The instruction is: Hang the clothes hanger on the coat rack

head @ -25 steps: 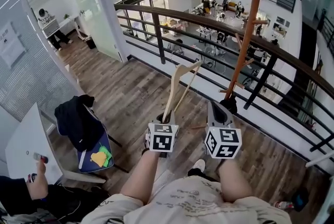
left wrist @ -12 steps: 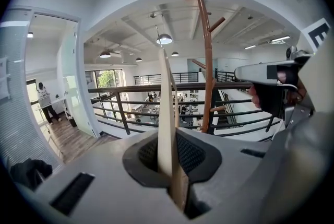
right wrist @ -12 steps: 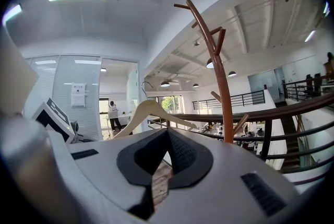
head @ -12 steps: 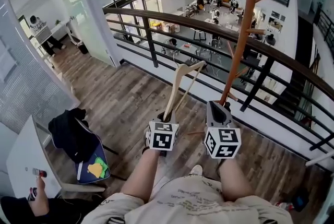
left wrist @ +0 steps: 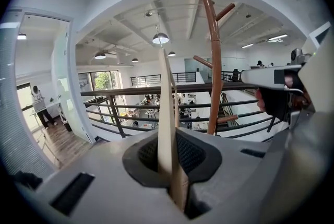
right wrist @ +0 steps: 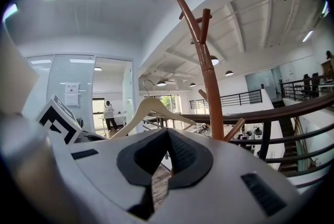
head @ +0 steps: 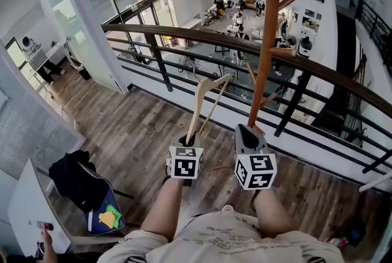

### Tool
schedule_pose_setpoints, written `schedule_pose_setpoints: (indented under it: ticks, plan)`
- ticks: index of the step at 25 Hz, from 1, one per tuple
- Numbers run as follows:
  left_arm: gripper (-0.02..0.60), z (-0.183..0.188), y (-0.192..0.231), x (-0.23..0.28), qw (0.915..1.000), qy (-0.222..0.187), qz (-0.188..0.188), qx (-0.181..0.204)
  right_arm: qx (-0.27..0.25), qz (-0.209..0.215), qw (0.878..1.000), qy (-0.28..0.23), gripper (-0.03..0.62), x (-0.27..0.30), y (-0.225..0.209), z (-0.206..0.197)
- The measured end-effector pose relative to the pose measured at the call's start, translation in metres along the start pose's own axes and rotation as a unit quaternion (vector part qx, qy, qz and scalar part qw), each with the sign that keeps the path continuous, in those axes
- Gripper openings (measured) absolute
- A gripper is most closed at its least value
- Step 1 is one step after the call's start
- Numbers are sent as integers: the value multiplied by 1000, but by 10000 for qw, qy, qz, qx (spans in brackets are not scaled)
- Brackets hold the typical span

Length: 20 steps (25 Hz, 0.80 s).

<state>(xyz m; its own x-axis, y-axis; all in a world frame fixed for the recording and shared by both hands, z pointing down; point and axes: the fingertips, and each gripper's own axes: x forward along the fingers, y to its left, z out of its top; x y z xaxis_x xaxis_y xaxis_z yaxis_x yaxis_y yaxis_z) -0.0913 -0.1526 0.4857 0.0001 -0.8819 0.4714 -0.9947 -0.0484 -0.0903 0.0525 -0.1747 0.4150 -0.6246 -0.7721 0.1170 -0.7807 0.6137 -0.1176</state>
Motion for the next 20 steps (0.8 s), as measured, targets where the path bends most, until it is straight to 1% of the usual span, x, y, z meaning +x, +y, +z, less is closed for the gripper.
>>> schedule_pose_setpoints:
  ticks: [3,10,15,20]
  plan:
    - [26,7,-10,14,10000,29,-83,38,-4,0,10000,46,3,4,-12,0]
    - [26,14,-20,43,9992,-2,-322,221,-24,-33,9999,136,2,12,-21,-3]
    - [26,28,-26,61,9963,-104,-530,672,203,-161,9994,221,2,26,-34,-6]
    - [26,36,-24,83,9908,-26,-773,1110,339,-489,9980,195,2,43,-44,-2]
